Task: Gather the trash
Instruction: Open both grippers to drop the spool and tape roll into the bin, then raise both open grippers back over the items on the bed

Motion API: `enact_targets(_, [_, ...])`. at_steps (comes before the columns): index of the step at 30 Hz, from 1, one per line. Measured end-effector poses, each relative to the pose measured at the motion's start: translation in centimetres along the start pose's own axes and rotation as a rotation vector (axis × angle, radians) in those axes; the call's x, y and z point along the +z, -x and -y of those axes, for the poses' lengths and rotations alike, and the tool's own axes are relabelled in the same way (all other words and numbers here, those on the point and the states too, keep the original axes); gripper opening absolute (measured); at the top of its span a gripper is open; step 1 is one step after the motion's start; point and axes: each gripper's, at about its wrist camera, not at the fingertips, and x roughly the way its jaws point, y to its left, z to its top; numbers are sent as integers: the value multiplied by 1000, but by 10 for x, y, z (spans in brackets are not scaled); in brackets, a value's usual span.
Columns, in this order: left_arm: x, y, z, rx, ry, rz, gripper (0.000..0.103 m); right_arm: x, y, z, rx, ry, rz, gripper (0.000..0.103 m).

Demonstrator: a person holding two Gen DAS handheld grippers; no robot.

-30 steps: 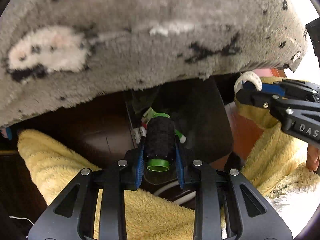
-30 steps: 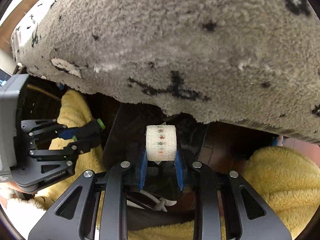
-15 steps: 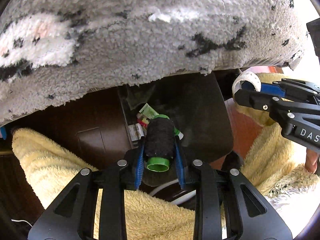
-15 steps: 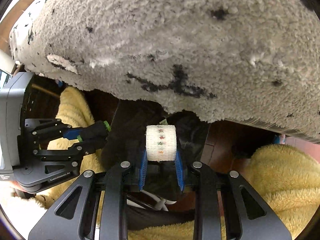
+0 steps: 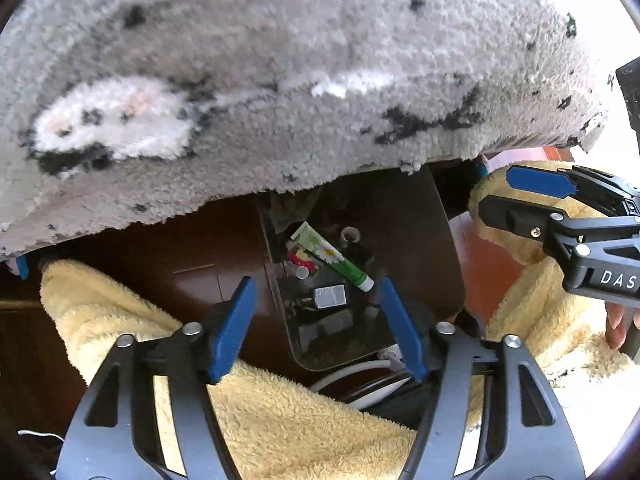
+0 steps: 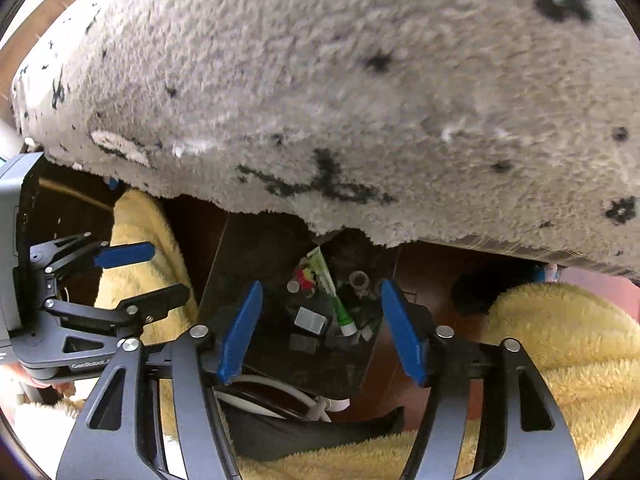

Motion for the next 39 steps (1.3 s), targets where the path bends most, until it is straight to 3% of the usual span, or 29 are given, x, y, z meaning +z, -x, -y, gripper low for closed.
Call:
enact_targets(6, [3, 23, 3, 43, -17, 47, 83, 3, 19, 4, -23, -9, 45, 88])
enact_targets(14, [14, 68, 6, 73, -39, 155, 95, 17, 54, 8, -86, 24, 131, 96])
enact_targets(28, [72, 134, 5, 159, -71, 359, 95, 69, 139, 34, -123, -18, 376, 97])
enact_targets(39, [135, 143, 7, 166, -93, 420, 95, 130, 154, 66, -208, -56, 432, 97])
